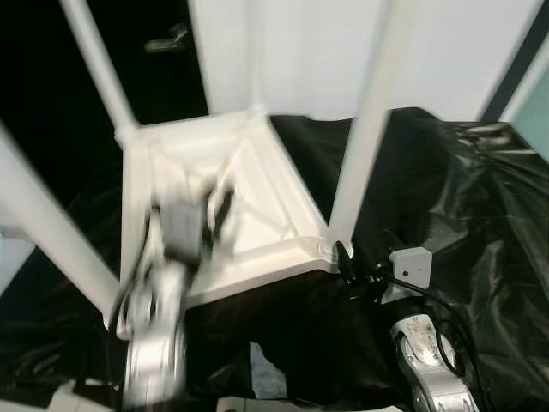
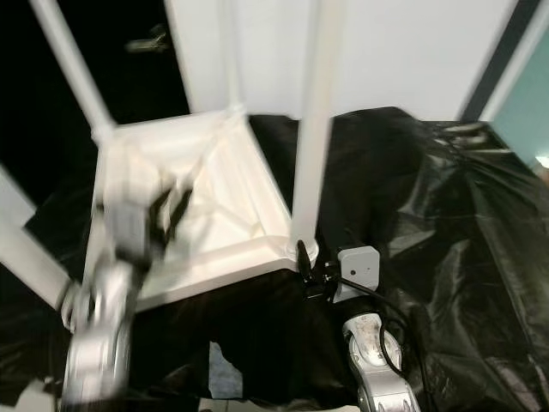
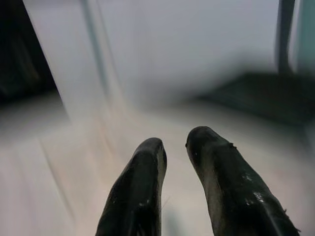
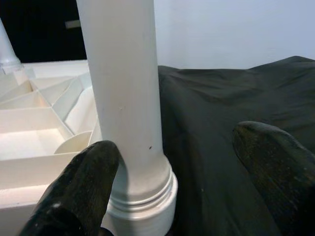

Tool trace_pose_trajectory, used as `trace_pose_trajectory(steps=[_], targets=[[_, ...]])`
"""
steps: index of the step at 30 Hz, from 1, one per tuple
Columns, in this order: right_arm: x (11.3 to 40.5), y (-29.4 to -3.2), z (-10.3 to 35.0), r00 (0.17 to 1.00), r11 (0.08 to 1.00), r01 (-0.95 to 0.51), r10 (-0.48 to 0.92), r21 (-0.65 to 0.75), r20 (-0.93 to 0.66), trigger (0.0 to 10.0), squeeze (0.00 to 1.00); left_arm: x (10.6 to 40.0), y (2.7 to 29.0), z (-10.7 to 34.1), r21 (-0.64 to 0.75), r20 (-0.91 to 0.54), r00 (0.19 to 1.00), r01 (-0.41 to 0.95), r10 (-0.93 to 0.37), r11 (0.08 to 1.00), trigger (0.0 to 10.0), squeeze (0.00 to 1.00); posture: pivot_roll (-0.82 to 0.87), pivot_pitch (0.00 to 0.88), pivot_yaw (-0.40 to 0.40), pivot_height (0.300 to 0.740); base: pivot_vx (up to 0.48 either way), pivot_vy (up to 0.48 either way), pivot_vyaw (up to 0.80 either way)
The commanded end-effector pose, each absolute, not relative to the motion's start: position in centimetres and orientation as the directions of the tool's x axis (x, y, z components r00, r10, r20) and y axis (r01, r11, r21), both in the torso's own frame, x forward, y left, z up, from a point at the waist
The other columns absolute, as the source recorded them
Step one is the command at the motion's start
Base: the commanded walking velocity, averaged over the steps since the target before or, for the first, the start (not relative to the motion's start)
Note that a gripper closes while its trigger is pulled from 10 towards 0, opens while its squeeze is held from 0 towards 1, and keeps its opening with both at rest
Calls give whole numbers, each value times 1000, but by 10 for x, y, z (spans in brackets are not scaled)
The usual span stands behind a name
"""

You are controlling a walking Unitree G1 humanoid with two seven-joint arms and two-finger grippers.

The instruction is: Building children table

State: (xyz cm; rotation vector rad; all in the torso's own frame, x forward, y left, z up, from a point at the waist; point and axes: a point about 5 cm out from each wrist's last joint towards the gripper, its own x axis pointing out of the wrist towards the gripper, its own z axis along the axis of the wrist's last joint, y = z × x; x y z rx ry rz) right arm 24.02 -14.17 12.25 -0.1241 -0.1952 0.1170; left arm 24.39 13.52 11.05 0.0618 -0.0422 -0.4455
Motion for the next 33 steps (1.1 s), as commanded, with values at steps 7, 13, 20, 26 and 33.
trace_pose_trajectory(steps=[7,13,20,26,33], targets=[[242,-143,121,978,988,-81,105,-134,178,10000,0,248,116,115,9,46,882,469,-469,883,10000,0,63,0,22,740,0,0,0],[243,-142,123,976,987,-84,109,-134,186,10000,0,250,121,121,9,62,888,456,-455,890,10000,0,63,0,20,740,0,0,0],[244,-141,123,976,987,-89,114,-135,185,10000,0,250,123,122,3,70,892,448,-447,894,10000,0,66,0,15,740,0,0,0],[245,-140,123,975,986,-95,119,-134,186,10000,0,251,123,123,1,76,896,438,-437,899,10000,0,68,0,12,740,0,0,0],[247,-139,124,974,986,-97,122,-133,191,10000,0,263,133,124,-25,97,947,312,-308,950,10000,0,59,0,6,740,0,0,0]])
